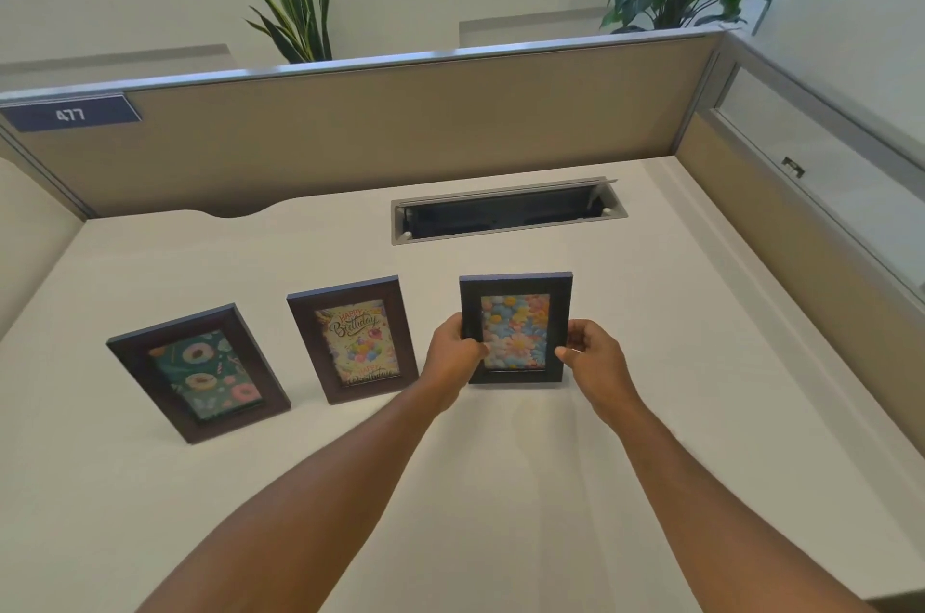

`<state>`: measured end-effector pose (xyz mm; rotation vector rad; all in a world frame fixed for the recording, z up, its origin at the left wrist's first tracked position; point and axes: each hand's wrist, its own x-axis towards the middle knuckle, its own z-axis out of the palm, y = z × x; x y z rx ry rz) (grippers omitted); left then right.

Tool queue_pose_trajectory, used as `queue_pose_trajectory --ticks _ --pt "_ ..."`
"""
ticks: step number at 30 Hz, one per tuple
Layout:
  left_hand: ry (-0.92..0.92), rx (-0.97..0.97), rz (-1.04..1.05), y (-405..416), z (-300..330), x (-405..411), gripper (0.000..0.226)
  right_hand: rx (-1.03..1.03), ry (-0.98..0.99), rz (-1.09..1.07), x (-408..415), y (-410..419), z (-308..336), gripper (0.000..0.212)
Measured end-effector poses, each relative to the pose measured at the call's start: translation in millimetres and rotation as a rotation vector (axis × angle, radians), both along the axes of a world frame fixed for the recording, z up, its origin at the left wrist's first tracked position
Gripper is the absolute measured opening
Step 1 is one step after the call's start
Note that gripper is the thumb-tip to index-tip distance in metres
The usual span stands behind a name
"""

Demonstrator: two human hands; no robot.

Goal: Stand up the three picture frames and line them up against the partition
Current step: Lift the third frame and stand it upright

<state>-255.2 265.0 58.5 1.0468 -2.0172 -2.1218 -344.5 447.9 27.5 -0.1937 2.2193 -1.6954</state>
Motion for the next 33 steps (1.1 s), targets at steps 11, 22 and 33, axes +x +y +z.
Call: queue_pose_trajectory --ticks 11,22,33 --pt "-0.016 -0.042 -0.008 1 -9 -7 0.045 0.035 -0.016 0.007 -8 -2 -11 0.022" --pt "0.024 -0.216 0.105 -11 -27 51 0.056 -0.158 0.590 -0.054 42 -34 31 0.011" --pt "0.172 -0.362 0.284 -74 -11 143 0.038 -0.138 0.300 0.507 125 -159 31 0.038"
